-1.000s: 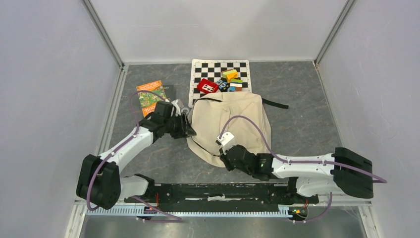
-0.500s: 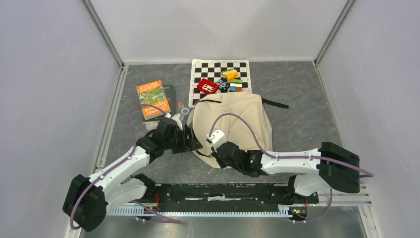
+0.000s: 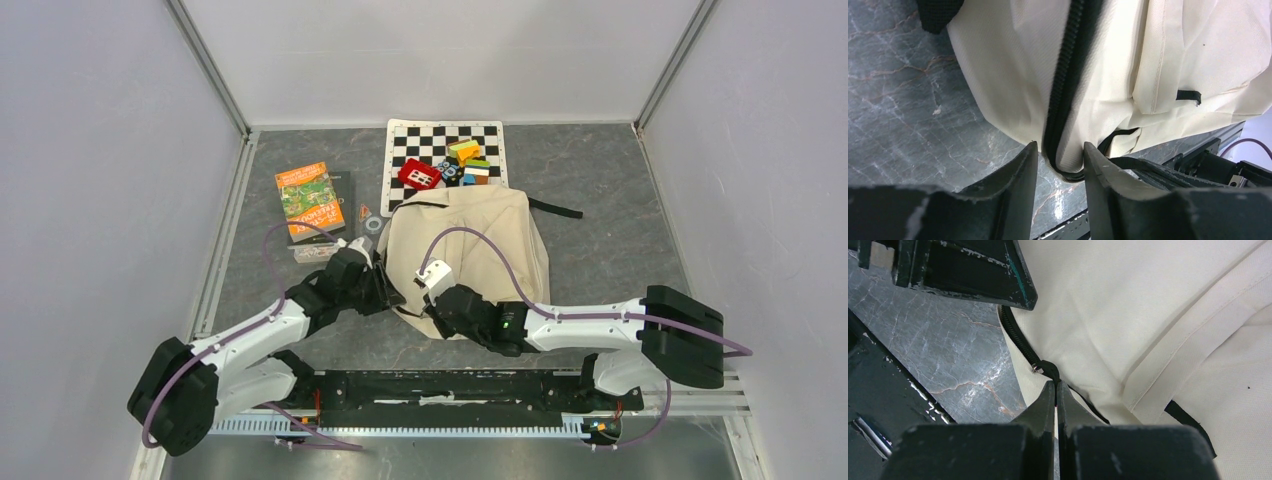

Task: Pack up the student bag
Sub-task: Unzip the student bag at the center of the board.

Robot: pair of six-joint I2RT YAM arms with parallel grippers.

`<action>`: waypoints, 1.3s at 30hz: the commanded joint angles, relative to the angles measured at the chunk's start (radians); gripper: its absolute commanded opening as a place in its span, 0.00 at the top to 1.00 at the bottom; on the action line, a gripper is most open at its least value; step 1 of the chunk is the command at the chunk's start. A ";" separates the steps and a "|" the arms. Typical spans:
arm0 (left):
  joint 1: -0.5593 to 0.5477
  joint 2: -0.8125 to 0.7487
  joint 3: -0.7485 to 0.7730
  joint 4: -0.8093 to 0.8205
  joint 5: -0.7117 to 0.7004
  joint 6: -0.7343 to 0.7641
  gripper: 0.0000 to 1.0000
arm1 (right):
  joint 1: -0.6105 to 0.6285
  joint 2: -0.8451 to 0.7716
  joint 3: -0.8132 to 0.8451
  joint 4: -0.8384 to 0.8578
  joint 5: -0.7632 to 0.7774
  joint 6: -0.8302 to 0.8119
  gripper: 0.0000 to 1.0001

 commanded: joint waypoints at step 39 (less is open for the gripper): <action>0.145 -0.013 0.160 -0.137 -0.006 0.224 0.98 | -0.165 -0.121 -0.125 -0.289 -0.021 -0.046 1.00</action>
